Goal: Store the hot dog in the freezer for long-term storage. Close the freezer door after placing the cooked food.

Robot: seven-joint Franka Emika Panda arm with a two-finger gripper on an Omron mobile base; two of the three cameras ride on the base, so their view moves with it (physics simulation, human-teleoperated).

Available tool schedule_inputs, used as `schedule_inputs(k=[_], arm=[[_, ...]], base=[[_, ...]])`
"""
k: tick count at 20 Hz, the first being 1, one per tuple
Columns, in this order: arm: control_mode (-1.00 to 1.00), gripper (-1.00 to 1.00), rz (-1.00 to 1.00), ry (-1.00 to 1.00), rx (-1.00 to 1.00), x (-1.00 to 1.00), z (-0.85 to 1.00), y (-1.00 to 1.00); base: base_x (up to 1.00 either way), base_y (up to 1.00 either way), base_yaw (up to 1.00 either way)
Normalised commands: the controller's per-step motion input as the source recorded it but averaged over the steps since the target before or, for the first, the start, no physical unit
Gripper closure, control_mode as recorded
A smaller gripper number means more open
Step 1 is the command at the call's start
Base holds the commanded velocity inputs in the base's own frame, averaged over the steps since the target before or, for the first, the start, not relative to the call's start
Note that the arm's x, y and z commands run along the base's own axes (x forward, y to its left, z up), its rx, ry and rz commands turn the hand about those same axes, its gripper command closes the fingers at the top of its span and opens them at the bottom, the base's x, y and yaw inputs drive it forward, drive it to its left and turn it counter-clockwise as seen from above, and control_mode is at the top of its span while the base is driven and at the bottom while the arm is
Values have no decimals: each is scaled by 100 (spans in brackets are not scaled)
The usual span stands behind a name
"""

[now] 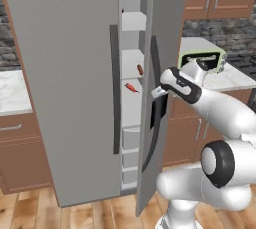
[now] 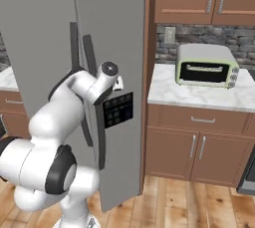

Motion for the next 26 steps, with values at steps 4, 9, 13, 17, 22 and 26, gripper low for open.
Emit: schedule_inputs(k=[4, 9, 13, 17, 22, 26], arm=[[-100, -100, -22, -2, 0, 2, 0, 36], [-100, -100, -18, 0, 0, 0, -1, 40], [-100, -100, -11, 4, -1, 45, 0, 25], [-100, -100, 0, 13, 0, 57, 0, 0], [-100, -100, -1, 11, 0, 41, 0, 0], [-100, -100, -8, 0, 0, 11, 0, 0]], base=[[0, 0, 0], [0, 0, 0], [0, 0, 0], [0, 0, 0], [0, 0, 0], [0, 0, 0]])
